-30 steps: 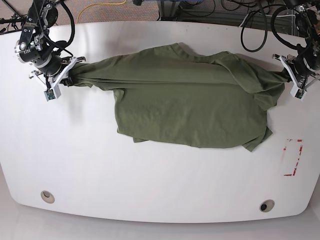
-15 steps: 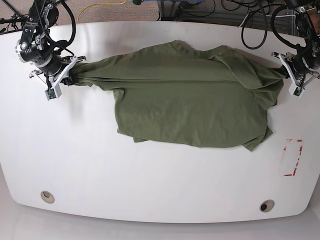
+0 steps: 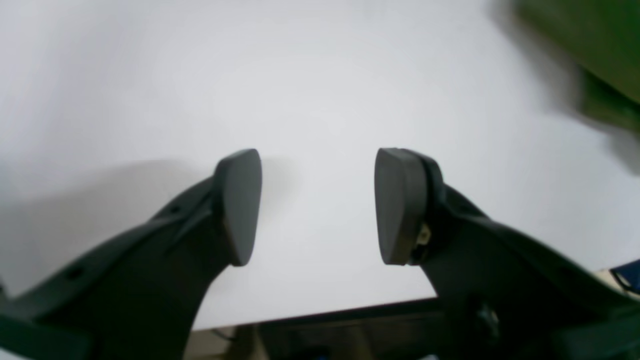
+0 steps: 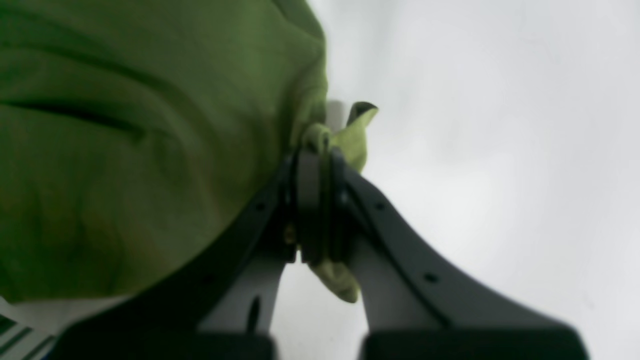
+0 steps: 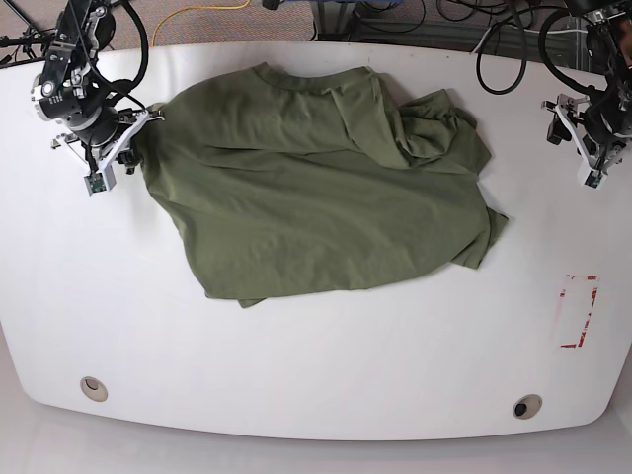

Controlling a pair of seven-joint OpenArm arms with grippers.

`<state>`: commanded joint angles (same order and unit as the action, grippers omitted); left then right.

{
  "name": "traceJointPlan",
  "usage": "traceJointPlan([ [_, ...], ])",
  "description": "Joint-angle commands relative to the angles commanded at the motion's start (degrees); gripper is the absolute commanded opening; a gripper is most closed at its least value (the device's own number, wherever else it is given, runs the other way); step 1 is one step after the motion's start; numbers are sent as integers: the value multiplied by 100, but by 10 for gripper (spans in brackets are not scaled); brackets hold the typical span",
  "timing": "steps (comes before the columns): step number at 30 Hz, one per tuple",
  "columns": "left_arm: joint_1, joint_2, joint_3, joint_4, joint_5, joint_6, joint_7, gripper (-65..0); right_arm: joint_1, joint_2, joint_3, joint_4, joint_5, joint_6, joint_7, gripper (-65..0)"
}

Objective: Fold the T-shirt properly
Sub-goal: 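Open the left gripper and release the shirt edge, then open the right gripper and move both grippers toward the shirt's sides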

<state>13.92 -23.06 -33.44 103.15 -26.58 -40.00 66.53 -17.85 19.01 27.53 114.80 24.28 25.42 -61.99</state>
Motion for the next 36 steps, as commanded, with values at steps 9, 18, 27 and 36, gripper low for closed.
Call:
traceJointPlan([
  [9, -326, -11, -87, -30, 38, 0, -15, -444, 34, -21, -20, 23, 65, -19, -1, -463],
  [18, -361, -49, -258, -17, -24, 0, 143, -386, -4, -38, -9, 11, 54, -26, 1, -412],
  [27, -236, -59, -252, -24, -84, 0, 299, -331, 12, -16, -26, 71, 30, -26, 10, -320],
  [36, -366, 86, -28, -25, -76, 0, 384, -312, 226, 6, -45, 112, 53, -30, 25, -182],
])
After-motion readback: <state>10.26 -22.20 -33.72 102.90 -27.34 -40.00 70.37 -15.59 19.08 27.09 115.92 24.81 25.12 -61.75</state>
